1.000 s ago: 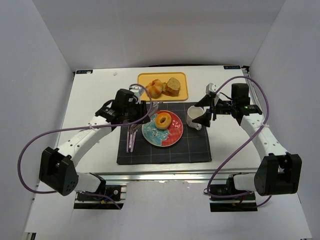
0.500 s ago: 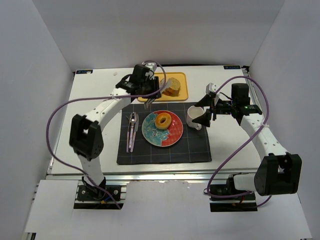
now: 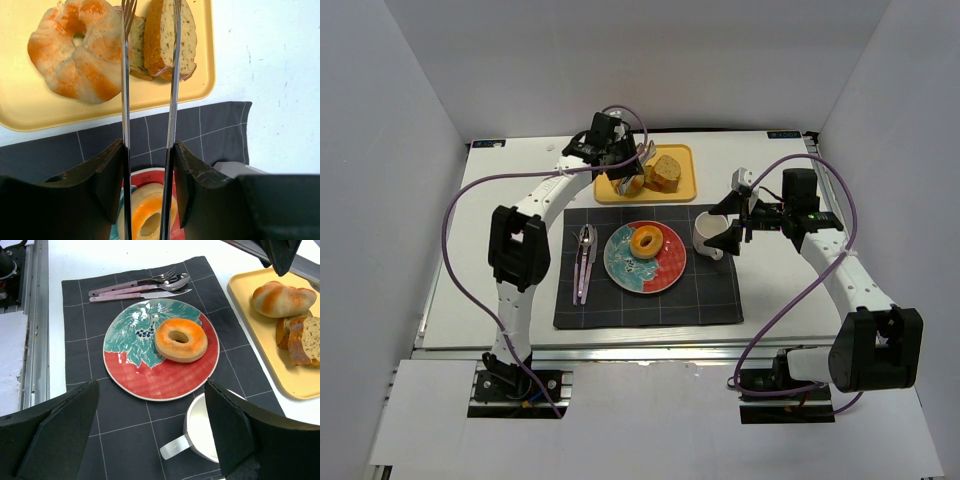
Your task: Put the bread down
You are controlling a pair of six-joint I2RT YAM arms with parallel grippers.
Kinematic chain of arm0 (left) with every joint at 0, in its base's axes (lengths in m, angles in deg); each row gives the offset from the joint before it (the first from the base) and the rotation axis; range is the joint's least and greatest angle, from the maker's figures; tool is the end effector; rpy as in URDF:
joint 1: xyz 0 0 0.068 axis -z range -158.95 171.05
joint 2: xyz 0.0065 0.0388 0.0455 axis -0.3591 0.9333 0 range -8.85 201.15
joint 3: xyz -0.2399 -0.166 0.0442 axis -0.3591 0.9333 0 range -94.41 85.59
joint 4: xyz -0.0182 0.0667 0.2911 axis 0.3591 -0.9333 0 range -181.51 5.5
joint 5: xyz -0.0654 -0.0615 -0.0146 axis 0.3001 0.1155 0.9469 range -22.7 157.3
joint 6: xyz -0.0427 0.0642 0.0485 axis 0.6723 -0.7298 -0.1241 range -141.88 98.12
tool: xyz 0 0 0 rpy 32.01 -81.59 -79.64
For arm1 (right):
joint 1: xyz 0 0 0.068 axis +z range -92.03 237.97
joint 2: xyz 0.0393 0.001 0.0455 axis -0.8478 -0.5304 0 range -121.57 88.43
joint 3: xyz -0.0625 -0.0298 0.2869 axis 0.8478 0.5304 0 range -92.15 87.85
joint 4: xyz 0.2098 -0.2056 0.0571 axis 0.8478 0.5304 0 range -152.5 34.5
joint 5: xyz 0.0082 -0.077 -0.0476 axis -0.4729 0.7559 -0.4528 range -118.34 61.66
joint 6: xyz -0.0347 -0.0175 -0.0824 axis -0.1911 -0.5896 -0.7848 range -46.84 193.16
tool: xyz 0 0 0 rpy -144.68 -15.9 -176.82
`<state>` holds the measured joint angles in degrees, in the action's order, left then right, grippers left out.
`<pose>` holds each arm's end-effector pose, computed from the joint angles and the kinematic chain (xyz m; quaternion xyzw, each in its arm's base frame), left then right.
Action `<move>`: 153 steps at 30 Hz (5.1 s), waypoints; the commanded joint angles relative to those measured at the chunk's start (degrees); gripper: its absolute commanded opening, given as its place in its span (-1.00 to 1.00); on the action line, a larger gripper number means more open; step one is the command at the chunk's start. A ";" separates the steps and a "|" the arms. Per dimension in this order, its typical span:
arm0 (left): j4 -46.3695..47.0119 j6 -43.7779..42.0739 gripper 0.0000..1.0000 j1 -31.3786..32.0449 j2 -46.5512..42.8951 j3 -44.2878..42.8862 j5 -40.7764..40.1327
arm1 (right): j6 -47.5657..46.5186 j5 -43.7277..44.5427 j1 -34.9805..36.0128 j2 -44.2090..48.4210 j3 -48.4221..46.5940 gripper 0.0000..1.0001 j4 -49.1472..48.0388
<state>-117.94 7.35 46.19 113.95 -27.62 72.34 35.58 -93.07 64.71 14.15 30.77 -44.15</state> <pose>0.5219 -0.2530 0.2604 -0.0151 0.9163 -0.2177 0.3358 0.3098 0.1109 0.2996 -0.5101 0.6032 0.3561 0.4991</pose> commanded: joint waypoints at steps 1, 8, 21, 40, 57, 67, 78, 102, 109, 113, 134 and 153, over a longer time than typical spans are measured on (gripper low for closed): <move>1.52 2.67 0.04 -0.36 -1.16 -1.58 3.30 | 0.58 -1.80 -0.33 1.33 0.48 0.79 -1.82; 4.77 3.99 0.04 -0.36 -1.78 1.67 7.61 | 1.02 -2.15 -0.33 0.89 0.65 0.79 -2.26; 2.32 1.70 0.07 -0.36 -1.69 3.08 4.89 | 1.20 -2.24 -0.24 1.24 1.18 0.79 -2.53; 1.70 0.83 0.06 -0.27 -0.02 3.43 7.18 | 1.20 -1.98 -0.33 1.42 1.36 0.79 -2.53; 2.84 1.26 -0.64 -0.19 -0.63 3.52 8.32 | 1.37 -1.72 -0.33 1.86 1.01 0.79 -2.53; 5.75 2.93 -0.87 -0.27 -7.48 4.05 9.90 | 1.11 -1.45 -0.24 3.18 0.83 0.79 -2.00; 2.23 -1.19 -0.95 -0.45 -27.24 24.29 12.27 | -0.03 -0.66 -0.68 4.32 -0.31 0.79 -0.07; 8.03 1.27 -0.03 -0.62 -55.13 61.00 13.42 | -1.79 -1.28 -0.85 2.91 -2.78 0.79 4.41; 4.60 -1.20 0.09 -2.03 -55.13 56.70 10.70 | -1.70 -1.10 -0.85 3.18 -2.07 0.79 4.33; 4.08 -1.98 -0.10 -5.10 -56.09 55.55 7.28 | -1.79 -0.93 -0.85 3.00 -2.25 0.79 4.50; 28.14 -30.55 -0.05 -27.34 -38.87 72.16 -13.65 | -5.66 -0.57 -0.85 2.74 -4.27 0.79 8.02; 23.59 -20.10 0.97 -30.24 -50.11 70.23 -11.46 | 24.13 36.33 -0.85 4.23 -9.71 0.79 4.06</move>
<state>-93.28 -16.80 16.27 68.95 45.23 59.91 51.82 -68.46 64.03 18.21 25.94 -39.58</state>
